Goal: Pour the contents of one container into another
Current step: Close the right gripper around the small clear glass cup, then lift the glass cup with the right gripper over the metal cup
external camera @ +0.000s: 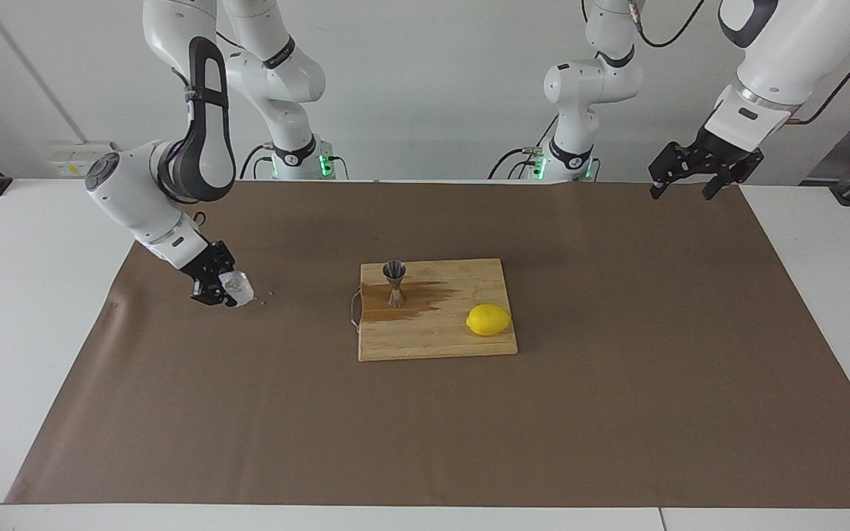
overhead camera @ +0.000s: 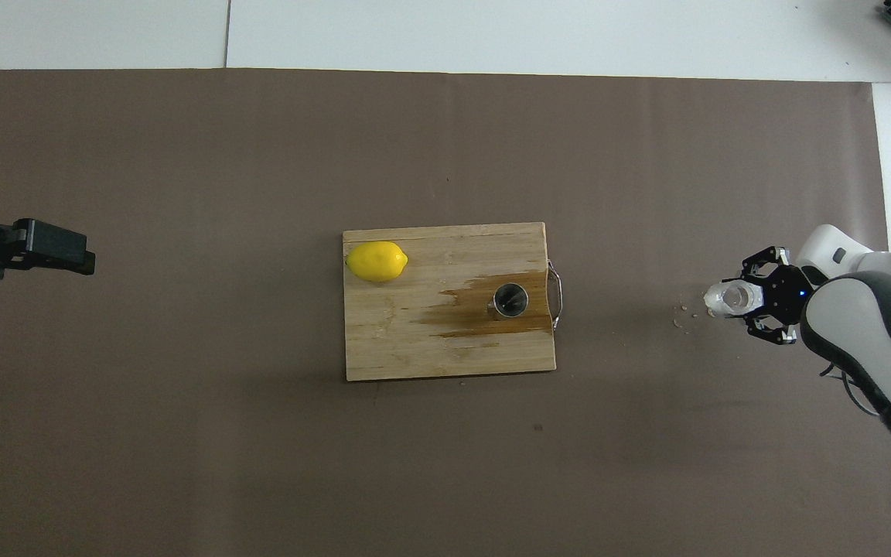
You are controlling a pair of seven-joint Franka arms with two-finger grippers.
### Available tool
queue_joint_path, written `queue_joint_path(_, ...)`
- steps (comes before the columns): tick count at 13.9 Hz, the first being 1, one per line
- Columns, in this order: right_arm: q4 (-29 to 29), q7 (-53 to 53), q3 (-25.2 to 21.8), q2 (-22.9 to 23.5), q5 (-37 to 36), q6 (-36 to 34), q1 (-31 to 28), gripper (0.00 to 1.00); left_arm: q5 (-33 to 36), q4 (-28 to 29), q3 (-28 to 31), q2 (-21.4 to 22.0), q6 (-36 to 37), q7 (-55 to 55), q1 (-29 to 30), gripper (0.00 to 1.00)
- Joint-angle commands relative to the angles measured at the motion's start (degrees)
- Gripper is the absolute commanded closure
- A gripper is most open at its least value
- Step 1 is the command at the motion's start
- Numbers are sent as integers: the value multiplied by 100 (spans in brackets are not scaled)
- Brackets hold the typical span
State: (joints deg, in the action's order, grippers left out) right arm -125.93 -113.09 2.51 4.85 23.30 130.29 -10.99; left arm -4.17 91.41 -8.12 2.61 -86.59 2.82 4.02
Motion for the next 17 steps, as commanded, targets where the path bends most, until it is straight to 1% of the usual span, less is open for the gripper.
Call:
queue_joint_path(1,95,759,13,-176,-88,-196,316,100,-40,219,13,205,37,-19,20,0)
queue_joint_path(2,113,1154,30,-264,-281,-258,378,100,-40,219,13,205,2,-19,55,0)
queue_joint_path(5,262,2271,39,-563,-922,-547,826,100,-40,219,13,197,2,-19,64,0)
queue_joint_path(6,349,2675,48,-590,-1063,-705,957,100,-40,219,13,205,11,-19,47,0)
queue_joint_path(8,613,3300,48,-590,-1406,-900,1309,100,-40,219,13,205,11,-19,38,0)
queue_joint_path(12,903,4521,48,-520,-2109,-918,1985,100,-49,219,13,205,11,-19,55,0)
queue_joint_path(14,1079,5206,48,-511,-2426,-1224,2267,100,-40,219,13,205,11,-19,55,0)
queue_joint_path(16,1307,5963,48,-450,-2908,-1567,2601,100,-48,219,13,205,46,-1,3,0)
queue_joint_path(17,1439,6027,48,-371,-3015,-1690,2733,100,-40,228,21,205,37,-10,-23,0)
